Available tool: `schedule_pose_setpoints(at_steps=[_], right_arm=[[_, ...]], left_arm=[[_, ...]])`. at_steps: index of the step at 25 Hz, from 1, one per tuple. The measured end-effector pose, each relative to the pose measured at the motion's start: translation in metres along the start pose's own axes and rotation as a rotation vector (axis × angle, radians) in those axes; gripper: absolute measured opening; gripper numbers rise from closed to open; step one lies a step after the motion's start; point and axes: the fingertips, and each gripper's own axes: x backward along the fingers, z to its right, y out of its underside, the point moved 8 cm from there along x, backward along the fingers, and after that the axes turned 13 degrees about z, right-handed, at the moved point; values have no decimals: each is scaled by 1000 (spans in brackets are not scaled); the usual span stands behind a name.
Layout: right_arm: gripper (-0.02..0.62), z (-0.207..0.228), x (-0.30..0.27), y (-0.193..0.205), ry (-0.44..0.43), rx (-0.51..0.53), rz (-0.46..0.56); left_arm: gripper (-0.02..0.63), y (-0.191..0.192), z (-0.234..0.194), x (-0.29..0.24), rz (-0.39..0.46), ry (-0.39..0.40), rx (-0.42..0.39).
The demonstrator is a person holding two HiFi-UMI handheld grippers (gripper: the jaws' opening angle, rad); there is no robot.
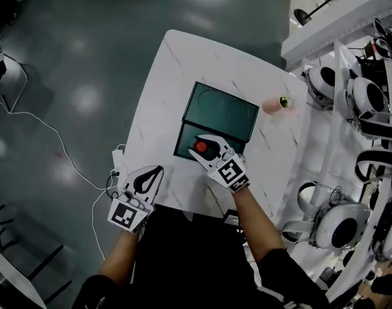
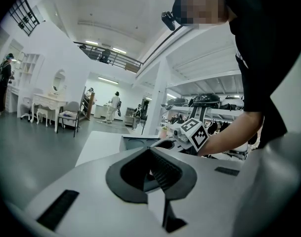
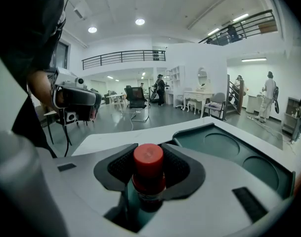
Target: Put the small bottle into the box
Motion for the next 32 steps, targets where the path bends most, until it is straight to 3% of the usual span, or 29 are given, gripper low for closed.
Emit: schedule_pose_setpoints(at_steps=[7,18,27,32], right_arm=[[164,-6,0,12,-17,23,-45],[202,-6,4,10,1,-55,-37],[202,-2,38,-36,85,-101,168],[95,-2,78,-84,150,-139,408]], left_arm=[[17,5,3,2,2,14,13],[17,5,5,10,10,17,21],[17,-5,6,4,50,55,10],[17,-19,6,-1,85,83,3]])
